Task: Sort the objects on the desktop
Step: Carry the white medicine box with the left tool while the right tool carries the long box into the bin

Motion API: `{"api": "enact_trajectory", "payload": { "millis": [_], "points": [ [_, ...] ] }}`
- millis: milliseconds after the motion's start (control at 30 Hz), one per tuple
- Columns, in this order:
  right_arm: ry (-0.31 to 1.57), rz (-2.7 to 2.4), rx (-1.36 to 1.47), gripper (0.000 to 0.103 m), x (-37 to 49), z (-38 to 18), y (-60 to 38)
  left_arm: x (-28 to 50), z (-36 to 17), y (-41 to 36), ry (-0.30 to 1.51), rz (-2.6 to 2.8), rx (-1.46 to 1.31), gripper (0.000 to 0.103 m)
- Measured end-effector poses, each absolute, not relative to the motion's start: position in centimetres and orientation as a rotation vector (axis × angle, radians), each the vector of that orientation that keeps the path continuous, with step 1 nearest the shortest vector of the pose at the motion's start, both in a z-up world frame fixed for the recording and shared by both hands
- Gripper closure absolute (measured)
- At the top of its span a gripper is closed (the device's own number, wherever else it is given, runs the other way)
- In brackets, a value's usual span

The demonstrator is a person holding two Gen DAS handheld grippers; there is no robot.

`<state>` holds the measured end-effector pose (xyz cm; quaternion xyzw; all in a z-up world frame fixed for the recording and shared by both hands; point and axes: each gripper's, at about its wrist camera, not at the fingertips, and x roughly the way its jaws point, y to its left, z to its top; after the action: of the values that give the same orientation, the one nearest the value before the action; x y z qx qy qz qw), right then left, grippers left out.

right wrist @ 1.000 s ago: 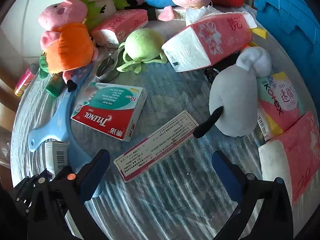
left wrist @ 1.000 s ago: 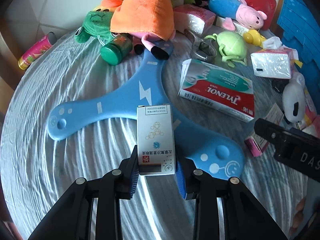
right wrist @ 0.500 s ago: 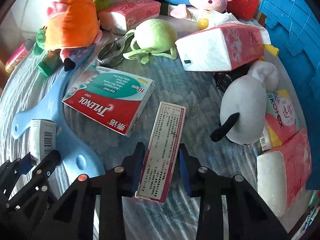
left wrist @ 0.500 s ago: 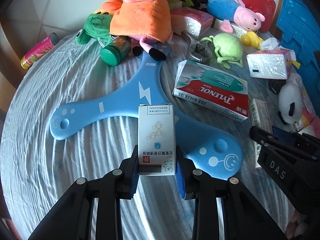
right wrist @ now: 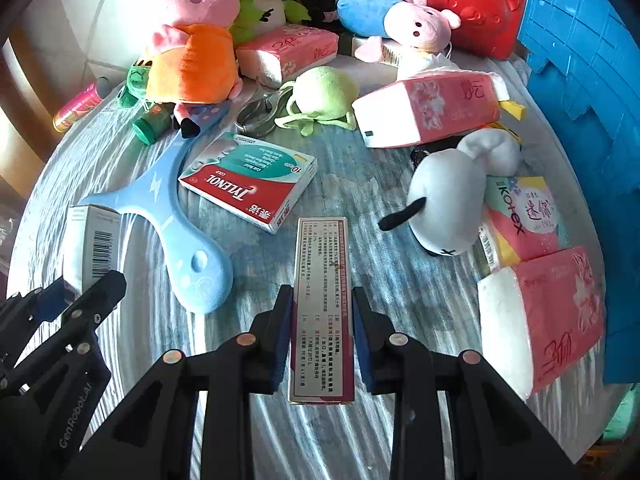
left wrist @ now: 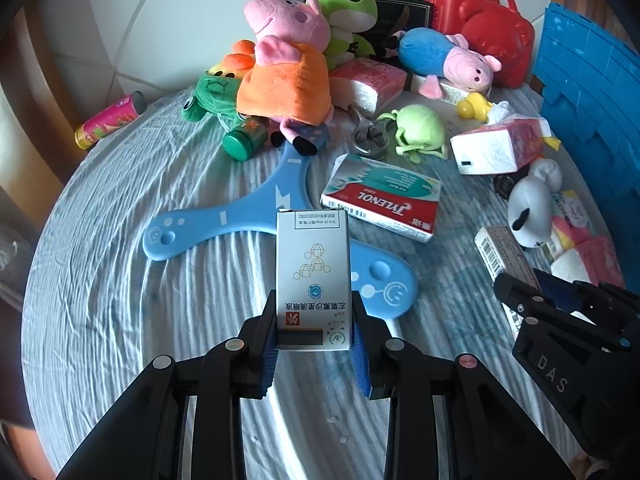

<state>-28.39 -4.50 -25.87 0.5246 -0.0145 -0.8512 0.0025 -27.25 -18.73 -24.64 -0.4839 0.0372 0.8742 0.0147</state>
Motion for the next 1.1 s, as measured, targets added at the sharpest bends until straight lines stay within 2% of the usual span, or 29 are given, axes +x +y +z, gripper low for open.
{"api": "enact_trajectory", "payload": {
  "millis": [600, 1100],
  "points": [
    [0.1, -2.59, 1.194, 0.075, -24.4, -15.6, -0.5, -20.5, -15.2, -12.1, 0.005, 3.055, -1.324, 0.073],
    [0.136, -2.678, 0.913, 0.075, -18.3, -6.8, 4.5, -15.9, -8.2, -7.6, 0.043, 3.126, -1.077, 0.073]
  ]
}}
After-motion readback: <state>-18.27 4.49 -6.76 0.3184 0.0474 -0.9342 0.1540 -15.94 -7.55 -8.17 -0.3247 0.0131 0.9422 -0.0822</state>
